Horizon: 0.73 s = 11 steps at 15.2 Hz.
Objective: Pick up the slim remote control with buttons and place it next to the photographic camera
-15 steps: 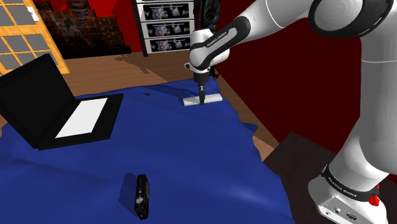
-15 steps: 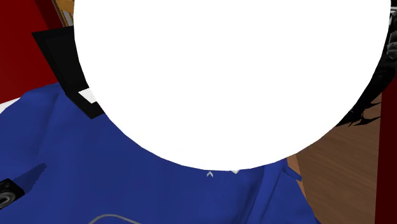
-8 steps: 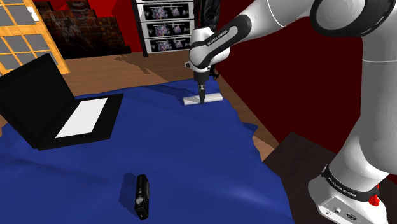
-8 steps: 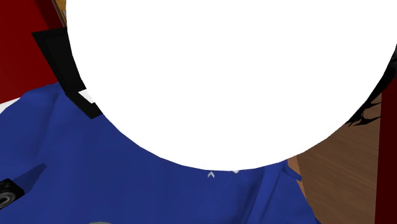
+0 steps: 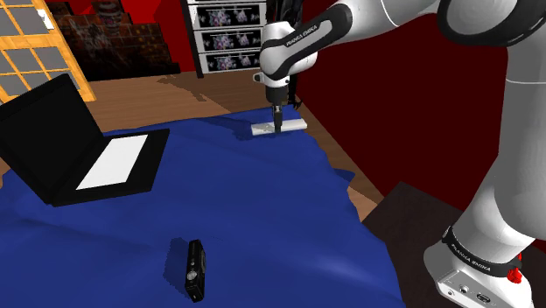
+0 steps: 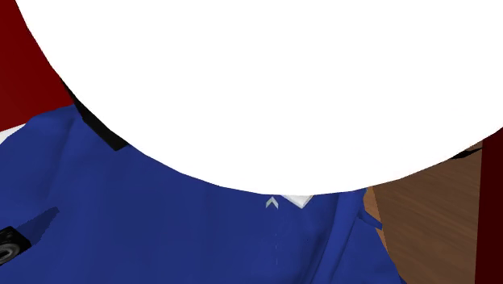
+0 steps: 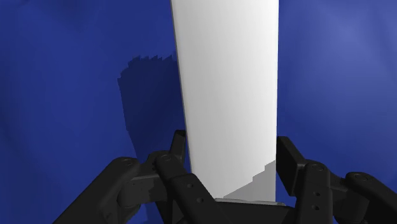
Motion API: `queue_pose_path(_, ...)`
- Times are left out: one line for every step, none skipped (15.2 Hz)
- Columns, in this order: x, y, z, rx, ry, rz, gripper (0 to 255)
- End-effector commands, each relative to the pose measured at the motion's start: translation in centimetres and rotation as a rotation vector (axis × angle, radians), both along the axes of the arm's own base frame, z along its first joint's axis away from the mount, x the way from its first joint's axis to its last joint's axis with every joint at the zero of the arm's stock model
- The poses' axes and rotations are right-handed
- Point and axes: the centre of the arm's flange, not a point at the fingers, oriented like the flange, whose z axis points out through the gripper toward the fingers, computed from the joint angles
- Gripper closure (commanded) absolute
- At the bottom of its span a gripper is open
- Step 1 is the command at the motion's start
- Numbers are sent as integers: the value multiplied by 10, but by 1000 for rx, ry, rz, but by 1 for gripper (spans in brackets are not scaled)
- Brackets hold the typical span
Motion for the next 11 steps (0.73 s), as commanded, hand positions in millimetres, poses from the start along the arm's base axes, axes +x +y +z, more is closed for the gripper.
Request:
queue_pose_path(0,0,11,0,0,0,255)
queue_pose_path(0,0,16,0,0,0,255)
queue_pose_path(0,0,21,0,0,0,255)
queue_pose_path(0,0,27,0,0,0,255)
queue_pose_path(0,0,32,0,0,0,255)
queue_pose_path(0,0,37,0,0,0,255)
queue_pose_path(0,0,43,0,0,0,255)
queue_pose_path(0,0,48,0,0,0,255)
queue_pose_path(0,0,53,0,0,0,255)
queue_pose_path(0,0,58,0,0,0,255)
queue_pose_path(0,0,64,0,0,0,255)
